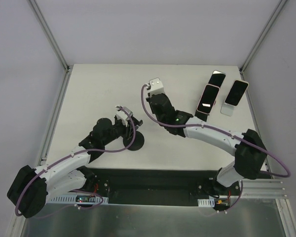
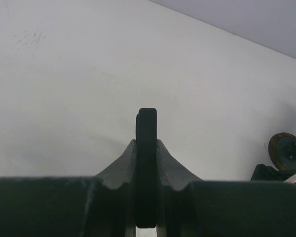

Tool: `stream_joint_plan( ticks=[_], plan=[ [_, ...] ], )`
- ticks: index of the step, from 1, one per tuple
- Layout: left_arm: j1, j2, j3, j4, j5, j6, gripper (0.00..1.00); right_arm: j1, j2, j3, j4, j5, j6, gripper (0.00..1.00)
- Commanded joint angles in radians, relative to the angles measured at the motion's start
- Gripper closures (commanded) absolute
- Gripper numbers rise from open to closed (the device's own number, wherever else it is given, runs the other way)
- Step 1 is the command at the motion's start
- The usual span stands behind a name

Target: Remove the phone from the phone stand

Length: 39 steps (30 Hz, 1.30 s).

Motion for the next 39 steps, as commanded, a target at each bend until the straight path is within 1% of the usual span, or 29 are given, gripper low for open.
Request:
stream_joint_plan(
  ticks=[1,6,9,10,12,13,14,16,18,19,21,22,26,29,31,33,35,36,38,39],
  plan=[
    [0.041,-0.006,0.051,-0.003,-0.046,0.068,1.0,-0.007,-0.208,-0.109,0.103,-0.055,-0.08,0.99],
    [0.151,0.063,0.126,0.017,0.04,0.085,1.0,-0.005,-0.381,-0.252,0.085,-0.115,-0.072,0.99],
    [0.232,0.144,0.198,0.04,0.117,0.113,1.0,-0.005,-0.476,-0.321,0.042,-0.131,-0.052,0.99],
    [0.257,0.2,0.221,0.043,0.146,0.127,1.0,-0.005,-0.501,-0.337,0.033,-0.14,-0.049,0.99],
    [0.309,0.265,0.302,0.043,0.184,0.147,1.0,-0.007,-0.568,-0.38,0.004,-0.151,-0.035,0.99],
    [0.322,0.329,0.33,0.045,0.193,0.171,1.0,-0.007,-0.587,-0.392,-0.008,-0.157,-0.035,0.99],
    [0.331,0.36,0.388,0.045,0.204,0.185,1.0,-0.005,-0.607,-0.4,-0.021,-0.16,-0.034,0.99],
    [0.366,0.45,0.45,0.04,0.243,0.205,1.0,-0.007,-0.656,-0.418,-0.064,-0.151,-0.034,0.99],
    [0.394,0.512,0.537,0.046,0.284,0.2,1.0,-0.007,-0.696,-0.429,-0.084,-0.149,-0.041,0.99],
    [0.42,0.573,0.566,0.048,0.331,0.19,1.0,-0.005,-0.708,-0.441,-0.094,-0.146,-0.043,0.99],
    [0.438,0.638,0.661,0.039,0.365,0.187,1.0,-0.005,-0.731,-0.447,-0.131,-0.143,-0.049,0.99],
    [0.452,0.699,0.728,0.013,0.402,0.191,1.0,-0.005,-0.736,-0.45,-0.139,-0.142,-0.051,0.99],
    [0.475,0.825,0.878,-0.061,0.462,0.204,0.99,-0.007,-0.764,-0.452,-0.171,-0.137,-0.051,0.99],
    [0.483,0.877,0.934,-0.088,0.479,0.211,0.93,-0.008,-0.764,-0.45,-0.18,-0.132,-0.052,0.99],
    [0.483,0.894,0.948,-0.104,0.486,0.222,0.91,-0.007,-0.761,-0.444,-0.182,-0.129,-0.058,0.99],
    [0.483,0.896,0.947,-0.113,0.497,0.222,0.83,-0.007,-0.752,-0.432,-0.185,-0.132,-0.066,0.99],
    [0.483,0.888,0.933,-0.116,0.502,0.222,0.74,-0.007,-0.738,-0.424,-0.185,-0.135,-0.071,0.99],
    [0.483,0.883,0.925,-0.118,0.505,0.222,0.65,-0.008,-0.733,-0.415,-0.185,-0.135,-0.072,0.99],
    [0.483,0.86,0.901,-0.119,0.505,0.222,0.56,-0.009,-0.722,-0.409,-0.182,-0.145,-0.071,0.99],
    [0.483,0.85,0.895,-0.125,0.503,0.223,0.43,-0.007,-0.719,-0.406,-0.18,-0.149,-0.069,0.99]
  ],
)
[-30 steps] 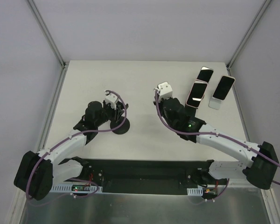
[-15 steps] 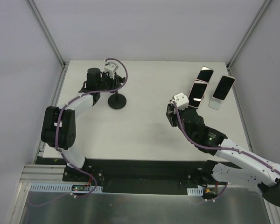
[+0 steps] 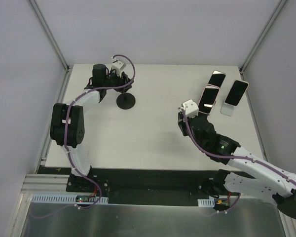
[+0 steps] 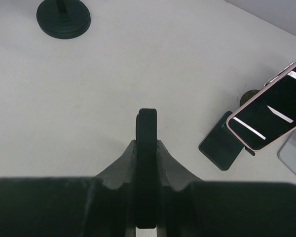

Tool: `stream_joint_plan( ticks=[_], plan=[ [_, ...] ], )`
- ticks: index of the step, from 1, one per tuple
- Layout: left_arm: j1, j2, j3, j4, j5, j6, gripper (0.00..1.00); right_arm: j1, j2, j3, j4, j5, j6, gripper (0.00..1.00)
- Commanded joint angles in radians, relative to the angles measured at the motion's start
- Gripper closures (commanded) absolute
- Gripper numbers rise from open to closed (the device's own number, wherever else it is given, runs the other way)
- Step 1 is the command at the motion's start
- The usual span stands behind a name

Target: Remove the phone from the phone stand

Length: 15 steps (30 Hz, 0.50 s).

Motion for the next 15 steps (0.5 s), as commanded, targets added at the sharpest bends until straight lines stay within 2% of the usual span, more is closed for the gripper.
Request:
stream_joint_plan(
  ticks=[1,4,6,7,8,15],
  plan=[
    [-0.002,-0.086,-0.012,0.011,0.048,0.02,0.35,-0.002,0.009,0.062,0.062,-0.009,-0.016,0.99],
    [-0.002,-0.142,-0.035,-0.015,0.015,0.032,0.21,-0.001,0.018,0.071,0.065,-0.028,-0.01,0.99],
    [-0.004,-0.173,-0.041,-0.037,-0.002,0.031,0.16,-0.001,0.02,0.077,0.068,-0.035,-0.003,0.99],
    [-0.004,-0.208,-0.055,-0.052,-0.012,0.023,0.06,-0.001,0.018,0.08,0.067,-0.043,0.006,0.99],
    [-0.004,-0.23,-0.068,-0.055,-0.044,0.016,0.03,-0.002,0.021,0.089,0.062,-0.045,0.013,0.99],
    [-0.06,-0.489,-0.228,-0.107,-0.245,-0.053,0.01,-0.001,0.076,0.198,-0.063,-0.028,0.147,0.99]
  ],
)
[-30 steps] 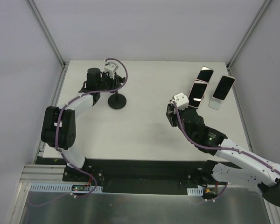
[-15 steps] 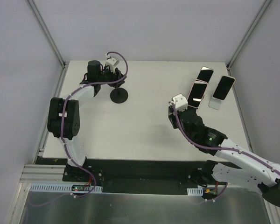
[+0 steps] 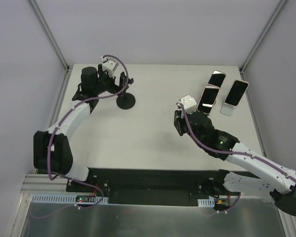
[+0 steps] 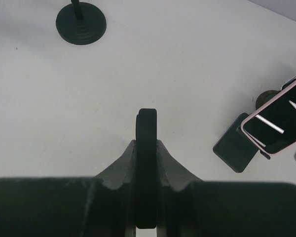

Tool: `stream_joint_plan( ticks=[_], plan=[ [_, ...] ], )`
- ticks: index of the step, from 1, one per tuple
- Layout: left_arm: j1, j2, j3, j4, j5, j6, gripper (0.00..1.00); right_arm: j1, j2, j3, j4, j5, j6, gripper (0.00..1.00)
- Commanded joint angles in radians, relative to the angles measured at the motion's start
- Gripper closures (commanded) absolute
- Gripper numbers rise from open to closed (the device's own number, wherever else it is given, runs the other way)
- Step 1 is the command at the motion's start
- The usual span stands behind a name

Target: Remove the phone from the phone stand

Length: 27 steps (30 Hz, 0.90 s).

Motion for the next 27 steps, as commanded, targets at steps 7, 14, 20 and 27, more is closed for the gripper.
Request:
stream_joint_plan(
  ticks=[7,14,20,27],
  plan=[
    [-0.318,-0.445,-0.268,-0.09,-0.419,-0.06,0.01,-0.004,0.061,0.21,-0.127,0.064,0.314,0.99],
    [-0.687,-0.542,-0.345,-0.113,-0.699,-0.098,0.01,-0.027,0.081,0.257,-0.245,0.07,0.595,0.99],
    [-0.92,-0.424,-0.271,-0.097,-0.835,-0.086,0.01,-0.048,0.088,0.251,-0.256,0.012,0.805,0.99],
    [-1.066,-0.281,-0.191,-0.044,-0.841,-0.052,0.01,-0.053,0.071,0.23,-0.257,-0.008,0.925,0.99]
  ],
)
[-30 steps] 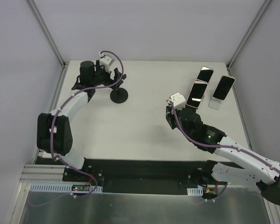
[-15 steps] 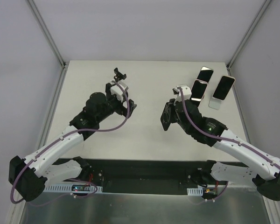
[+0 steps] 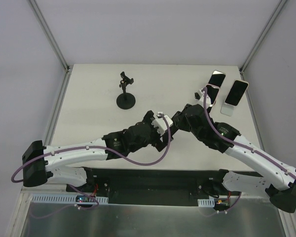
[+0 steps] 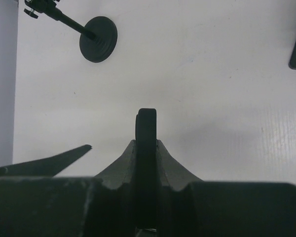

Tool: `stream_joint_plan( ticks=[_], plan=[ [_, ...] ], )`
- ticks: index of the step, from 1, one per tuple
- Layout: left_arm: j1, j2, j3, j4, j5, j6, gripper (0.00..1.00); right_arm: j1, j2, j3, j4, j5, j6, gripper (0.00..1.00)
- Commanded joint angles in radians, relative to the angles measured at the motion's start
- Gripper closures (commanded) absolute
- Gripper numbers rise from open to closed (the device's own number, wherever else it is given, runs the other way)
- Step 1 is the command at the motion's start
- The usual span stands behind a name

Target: Remove the phone from the phone stand

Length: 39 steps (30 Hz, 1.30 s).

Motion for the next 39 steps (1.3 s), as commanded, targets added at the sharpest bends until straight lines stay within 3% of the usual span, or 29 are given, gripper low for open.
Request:
stream_joint_plan(
  ticks=[1,6,9,17,22,25,26,29,35,39],
  plan=[
    [-0.066,0.062,0.074,0.074,-0.049,0.033,0.01,-0.006,-0.03,0.028,0.045,-0.009,0.145,0.99],
    [-0.084,0.149,0.109,0.096,-0.055,0.056,0.02,-0.012,-0.06,0.009,0.046,-0.006,0.183,0.99],
    [-0.087,0.195,0.133,0.11,-0.101,0.07,0.15,-0.014,-0.069,0.0,0.046,-0.004,0.198,0.99],
    [-0.087,0.261,0.175,0.116,-0.135,0.093,0.67,-0.04,-0.109,-0.038,0.046,0.007,0.247,0.99],
    [-0.088,0.287,0.189,0.114,-0.103,0.076,0.86,-0.058,-0.126,-0.061,0.069,0.008,0.272,0.99],
    [-0.088,0.296,0.194,0.114,-0.101,0.068,1.0,-0.072,-0.124,-0.07,0.086,-0.003,0.281,0.86],
    [-0.088,0.295,0.195,0.114,-0.103,0.07,1.0,-0.077,-0.124,-0.073,0.089,-0.003,0.286,0.75],
    [-0.087,0.293,0.195,0.114,-0.112,0.07,1.0,-0.089,-0.129,-0.083,0.109,-0.007,0.287,0.58],
    [-0.065,0.284,0.179,0.105,-0.097,0.036,1.0,-0.116,-0.132,-0.093,0.144,-0.021,0.274,0.34],
    [0.013,0.252,0.143,0.079,-0.031,-0.067,1.0,-0.129,-0.138,-0.096,0.157,-0.023,0.254,0.2]
  ],
)
